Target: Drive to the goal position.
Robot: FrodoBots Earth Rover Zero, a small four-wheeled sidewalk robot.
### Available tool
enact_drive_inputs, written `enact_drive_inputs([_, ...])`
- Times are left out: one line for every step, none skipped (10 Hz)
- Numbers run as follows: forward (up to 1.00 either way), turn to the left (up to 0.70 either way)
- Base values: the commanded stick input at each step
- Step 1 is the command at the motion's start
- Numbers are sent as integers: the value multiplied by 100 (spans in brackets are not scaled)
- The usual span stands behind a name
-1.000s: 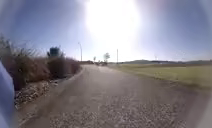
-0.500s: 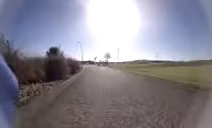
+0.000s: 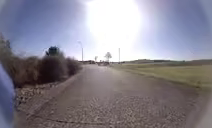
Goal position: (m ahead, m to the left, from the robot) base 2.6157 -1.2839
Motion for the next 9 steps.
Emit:
enact_drive_inputs([100, 0])
enact_drive_inputs([100, 0])
enact_drive_inputs([100, 0])
enact_drive_inputs([100, 0])
enact_drive_inputs([100, 0])
enact_drive_inputs([100, 0])
enact_drive_inputs([100, 0])
enact_drive_inputs([100, 0])
enact_drive_inputs([100, 0])
